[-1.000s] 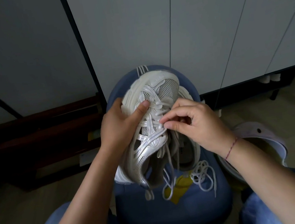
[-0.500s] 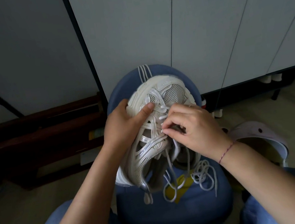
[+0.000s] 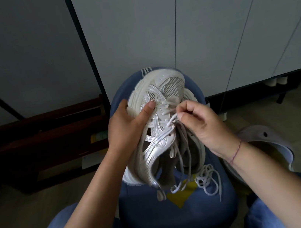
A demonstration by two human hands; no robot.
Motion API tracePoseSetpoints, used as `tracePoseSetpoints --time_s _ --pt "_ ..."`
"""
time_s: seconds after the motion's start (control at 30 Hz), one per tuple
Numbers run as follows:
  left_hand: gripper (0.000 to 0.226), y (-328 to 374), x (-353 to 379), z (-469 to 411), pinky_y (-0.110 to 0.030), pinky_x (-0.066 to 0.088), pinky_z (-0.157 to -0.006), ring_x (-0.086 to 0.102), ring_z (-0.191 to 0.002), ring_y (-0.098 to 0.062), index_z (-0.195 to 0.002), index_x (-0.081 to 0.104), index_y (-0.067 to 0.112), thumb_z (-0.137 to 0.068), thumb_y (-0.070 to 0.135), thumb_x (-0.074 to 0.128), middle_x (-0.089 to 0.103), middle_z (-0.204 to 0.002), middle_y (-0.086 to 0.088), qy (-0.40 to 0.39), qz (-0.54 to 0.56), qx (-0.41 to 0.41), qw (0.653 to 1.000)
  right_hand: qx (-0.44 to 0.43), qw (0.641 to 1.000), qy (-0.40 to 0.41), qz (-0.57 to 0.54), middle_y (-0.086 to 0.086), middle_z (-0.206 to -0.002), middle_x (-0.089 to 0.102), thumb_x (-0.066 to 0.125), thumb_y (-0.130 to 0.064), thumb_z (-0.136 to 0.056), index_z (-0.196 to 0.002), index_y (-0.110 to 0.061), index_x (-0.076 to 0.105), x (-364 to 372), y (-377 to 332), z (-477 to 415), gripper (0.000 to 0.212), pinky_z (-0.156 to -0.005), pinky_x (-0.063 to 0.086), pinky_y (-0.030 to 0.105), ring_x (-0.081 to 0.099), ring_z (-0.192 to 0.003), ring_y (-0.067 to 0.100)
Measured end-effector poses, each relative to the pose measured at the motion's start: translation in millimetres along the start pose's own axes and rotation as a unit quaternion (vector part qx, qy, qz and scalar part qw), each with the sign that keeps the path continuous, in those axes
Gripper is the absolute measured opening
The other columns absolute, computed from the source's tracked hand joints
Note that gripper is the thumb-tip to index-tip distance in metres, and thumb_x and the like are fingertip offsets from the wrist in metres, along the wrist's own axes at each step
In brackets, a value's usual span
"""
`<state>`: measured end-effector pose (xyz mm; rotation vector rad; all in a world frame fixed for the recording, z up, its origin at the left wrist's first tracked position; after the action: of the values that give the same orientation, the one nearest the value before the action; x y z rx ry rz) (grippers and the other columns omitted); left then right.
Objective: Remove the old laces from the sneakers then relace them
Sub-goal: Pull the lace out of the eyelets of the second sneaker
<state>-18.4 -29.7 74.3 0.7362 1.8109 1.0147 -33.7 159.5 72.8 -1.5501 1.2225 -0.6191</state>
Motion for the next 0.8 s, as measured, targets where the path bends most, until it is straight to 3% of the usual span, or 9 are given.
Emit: tracePoseSetpoints --time_s 0.17,0.23,0.37,0.43,0.47,0.53,0.57,0.67,0.8 --pt "0.063 1 -2 0 -0.04 0.056 -0.078 0.065 -0.084 -0.008 -0.108 0.061 0.023 -0.072 0.075 0.063 0.067 -0.089 0.015 0.001 -0.076 0.017 0.997 -0.05 0.991 -0.037 0.121 0.003 -0.091 0.056 0.059 -0.035 -0.089 -0.097 -0.02 0.055 2 -2 2 0.017 -0.072 0.046 0.022 0.055 -0.082 0.01" --pt "0.061 2 -1 0 -0.042 0.056 -0.075 0.066 -0.082 -0.008 -0.104 0.061 0.023 -0.072 0.075 0.064 0.068 -0.088 0.013 -0.002 -0.08 0.021 0.997 -0.094 0.973 -0.033 0.207 -0.006 -0.091 0.052 0.065 -0.038 -0.085 -0.091 -0.017 0.056 6 -7 5 0.024 -0.069 0.042 0.016 0.053 -0.08 0.004" --pt "0.059 4 0 1 -0.037 0.055 -0.076 0.063 -0.08 -0.002 -0.102 0.06 0.024 -0.07 0.074 0.06 0.066 -0.085 0.016 -0.006 -0.081 0.023 0.996 -0.111 0.952 -0.025 0.284 -0.013 -0.091 0.05 0.065 -0.034 -0.084 -0.078 -0.017 0.056 9 -6 4 0.021 -0.084 0.042 0.02 0.05 -0.113 0.001" --pt "0.056 5 0 1 -0.033 0.054 -0.079 0.061 -0.08 0.004 -0.101 0.058 0.025 -0.071 0.072 0.061 0.064 -0.085 0.02 -0.005 -0.059 0.017 0.998 -0.056 0.992 -0.007 0.113 -0.016 -0.087 0.058 0.065 -0.03 -0.085 -0.075 -0.018 0.058 7 -7 2 0.017 -0.089 0.042 0.019 0.056 -0.107 0.001" --pt "0.053 4 0 1 -0.033 0.054 -0.081 0.062 -0.083 0.004 -0.103 0.059 0.027 -0.072 0.069 0.063 0.066 -0.087 0.02 -0.002 -0.037 0.011 0.999 -0.006 0.998 0.012 -0.056 -0.015 -0.08 0.06 0.064 -0.026 -0.084 -0.075 -0.017 0.058 6 -9 1 0.014 -0.083 0.044 0.018 0.059 -0.092 0.0" --pt "0.047 2 -1 0 -0.035 0.055 -0.086 0.065 -0.089 0.001 -0.105 0.06 0.031 -0.075 0.066 0.068 0.068 -0.093 0.018 0.008 0.0 0.003 1.0 0.077 0.942 0.046 -0.324 -0.006 -0.064 0.051 0.061 -0.019 -0.08 -0.073 -0.012 0.053 5 -11 -1 0.014 -0.065 0.043 0.016 0.049 -0.063 0.002" --pt "0.046 1 -1 0 -0.037 0.056 -0.087 0.066 -0.091 0.0 -0.104 0.059 0.032 -0.075 0.066 0.069 0.069 -0.095 0.018 0.014 0.007 0.003 1.0 0.093 0.932 0.056 -0.347 -0.003 -0.063 0.046 0.063 -0.02 -0.078 -0.07 -0.013 0.055 4 -8 -1 0.014 -0.061 0.042 0.016 0.044 -0.059 0.004" --pt "0.062 -1 -1 -1 -0.042 0.056 -0.083 0.067 -0.091 -0.008 -0.108 0.06 0.028 -0.07 0.076 0.063 0.07 -0.096 0.014 0.021 -0.035 0.012 0.999 0.065 0.996 0.017 -0.055 -0.006 -0.074 0.054 0.063 -0.025 -0.085 -0.07 -0.025 0.062 -2 -1 -2 0.016 -0.072 0.04 0.019 0.05 -0.072 0.004" --pt "0.079 1 -1 1 -0.044 0.056 -0.079 0.067 -0.09 -0.015 -0.114 0.058 0.026 -0.063 0.086 0.051 0.07 -0.096 0.01 0.017 -0.085 0.026 0.996 -0.066 0.963 0.002 0.261 -0.006 -0.091 0.052 0.043 -0.037 -0.092 -0.084 -0.022 0.057 1 -2 1 0.022 -0.084 0.041 0.024 0.053 -0.091 0.008"
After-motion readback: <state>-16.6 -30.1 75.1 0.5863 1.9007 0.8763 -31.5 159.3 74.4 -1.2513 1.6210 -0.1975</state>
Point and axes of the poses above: each hand's wrist, its own z-axis away from the middle knuckle, its own x-axis out of the palm, y = z × x, the point moved 1 cm from there along -z, towards the middle knuckle
